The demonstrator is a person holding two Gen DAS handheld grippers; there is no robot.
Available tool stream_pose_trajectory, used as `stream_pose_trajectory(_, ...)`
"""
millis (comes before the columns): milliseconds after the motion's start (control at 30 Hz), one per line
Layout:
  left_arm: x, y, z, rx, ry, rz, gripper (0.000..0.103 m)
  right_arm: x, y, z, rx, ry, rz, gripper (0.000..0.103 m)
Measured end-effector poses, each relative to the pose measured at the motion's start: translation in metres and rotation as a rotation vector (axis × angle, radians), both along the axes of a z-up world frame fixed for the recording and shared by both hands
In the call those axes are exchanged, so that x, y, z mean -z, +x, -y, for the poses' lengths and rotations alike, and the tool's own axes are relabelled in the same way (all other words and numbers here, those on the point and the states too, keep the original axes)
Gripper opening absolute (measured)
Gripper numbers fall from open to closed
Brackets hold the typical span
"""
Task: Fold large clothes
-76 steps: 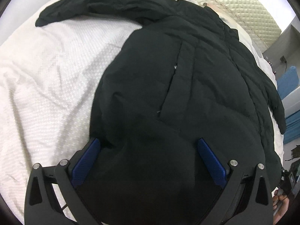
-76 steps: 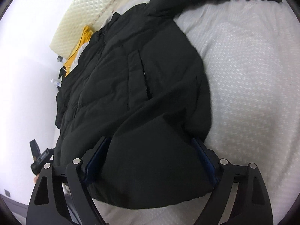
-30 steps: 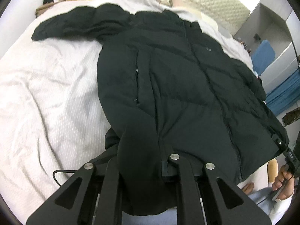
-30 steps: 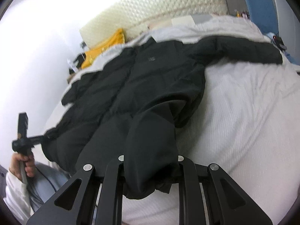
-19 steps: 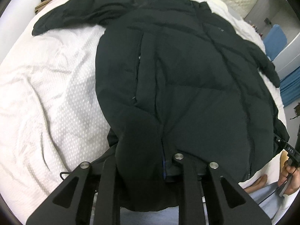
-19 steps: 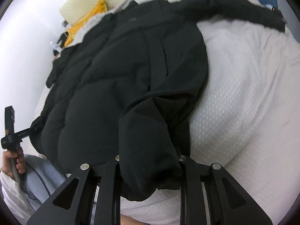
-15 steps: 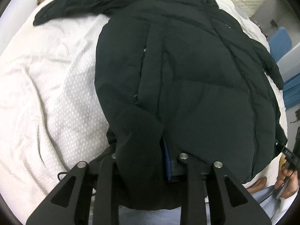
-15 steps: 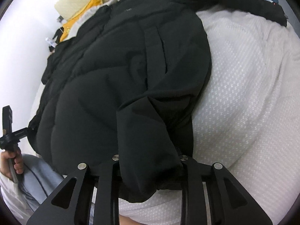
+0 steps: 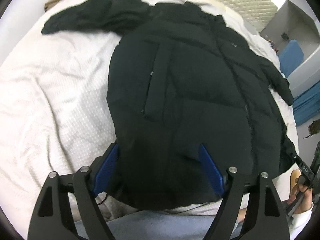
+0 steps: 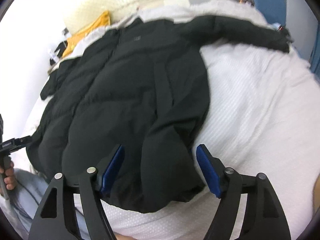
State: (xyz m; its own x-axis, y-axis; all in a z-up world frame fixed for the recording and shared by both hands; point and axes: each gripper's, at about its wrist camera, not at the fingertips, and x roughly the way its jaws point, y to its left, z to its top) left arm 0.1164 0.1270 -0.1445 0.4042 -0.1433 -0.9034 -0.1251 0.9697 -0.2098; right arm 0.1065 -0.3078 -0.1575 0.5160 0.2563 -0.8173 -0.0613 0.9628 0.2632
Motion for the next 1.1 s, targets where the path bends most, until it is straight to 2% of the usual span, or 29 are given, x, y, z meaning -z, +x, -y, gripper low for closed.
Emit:
stream_pose_trajectory(133,-0.044,-0.006,0.014,0.039,0.093,0.130,0.082,-0.027,-0.007,0.016,0.061,-0.040,0.103,0.074)
stream_pose_trajectory(200,-0.064,-0.005,0.020,0.045,0.112,0.191,0.082,-0.042,-0.007,0.018,0.076,-0.034,0.147,0.074)
stream_pose_trajectory(367,-0.120,0.002,0.044,0.053,0.125,0.368,0.082,-0.093,-0.009,0.015,0.093,-0.047,0.289,0.076)
stream_pose_trajectory(533,-0.149,0.009,0.071,0.091,0.096,0.475,0.082,-0.130,-0.008,0.007,0.096,-0.024,0.401,0.078)
stream_pose_trajectory(633,-0.157,0.013,0.085,0.118,0.087,0.515,0.082,-0.144,-0.008,-0.004,0.087,-0.016,0.459,0.078)
stream_pose_trajectory(767,-0.158,0.016,0.101,0.142,0.092,0.551,0.082,-0.148,-0.009,-0.018,0.075,-0.016,0.517,0.078)
stream_pose_trajectory(933,-0.146,0.015,0.112,0.156,0.078,0.569,0.082,-0.140,-0.013,-0.035,0.061,-0.032,0.555,0.078)
stream_pose_trajectory(1100,-0.129,0.017,0.118,0.179,0.082,0.548,0.082,-0.128,-0.019,-0.044,0.067,-0.018,0.568,0.078)
